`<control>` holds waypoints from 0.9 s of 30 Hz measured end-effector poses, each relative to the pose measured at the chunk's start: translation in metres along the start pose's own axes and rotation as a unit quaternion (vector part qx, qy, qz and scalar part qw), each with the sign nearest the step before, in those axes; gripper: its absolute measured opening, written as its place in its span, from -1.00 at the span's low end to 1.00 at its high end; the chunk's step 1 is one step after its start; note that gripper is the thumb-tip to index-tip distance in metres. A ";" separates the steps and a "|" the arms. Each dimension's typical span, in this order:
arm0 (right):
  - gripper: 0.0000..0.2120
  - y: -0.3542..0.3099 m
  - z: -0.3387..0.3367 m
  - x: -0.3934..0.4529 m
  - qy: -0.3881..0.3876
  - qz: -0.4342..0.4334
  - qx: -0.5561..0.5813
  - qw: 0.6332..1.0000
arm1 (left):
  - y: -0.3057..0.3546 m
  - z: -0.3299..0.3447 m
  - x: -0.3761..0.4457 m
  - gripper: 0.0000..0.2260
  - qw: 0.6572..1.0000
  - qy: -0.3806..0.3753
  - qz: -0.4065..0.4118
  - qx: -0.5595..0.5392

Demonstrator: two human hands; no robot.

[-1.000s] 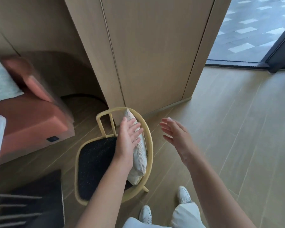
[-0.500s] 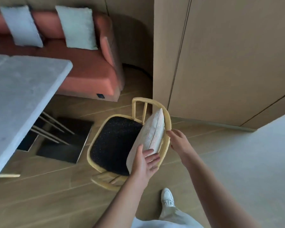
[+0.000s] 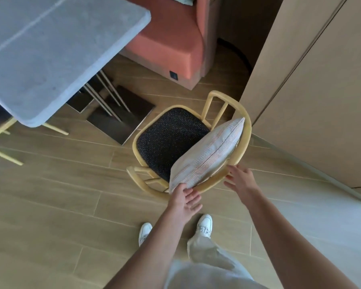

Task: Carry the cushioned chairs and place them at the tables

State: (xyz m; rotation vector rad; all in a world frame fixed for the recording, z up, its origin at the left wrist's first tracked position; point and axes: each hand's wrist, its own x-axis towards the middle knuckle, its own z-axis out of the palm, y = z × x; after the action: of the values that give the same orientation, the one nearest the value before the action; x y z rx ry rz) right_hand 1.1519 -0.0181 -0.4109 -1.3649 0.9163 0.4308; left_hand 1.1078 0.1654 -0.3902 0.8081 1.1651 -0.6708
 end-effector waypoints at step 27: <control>-0.79 0.001 0.017 0.026 -0.022 0.069 0.035 0.997 | -0.008 -0.028 0.029 -0.72 0.960 0.062 -0.004 -0.273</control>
State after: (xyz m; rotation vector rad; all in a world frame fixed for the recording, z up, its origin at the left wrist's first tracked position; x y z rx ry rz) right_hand 1.1715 -0.0080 -0.4325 -1.2274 0.9834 0.5272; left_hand 1.0947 0.1827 -0.4250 0.3778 1.3820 -0.2794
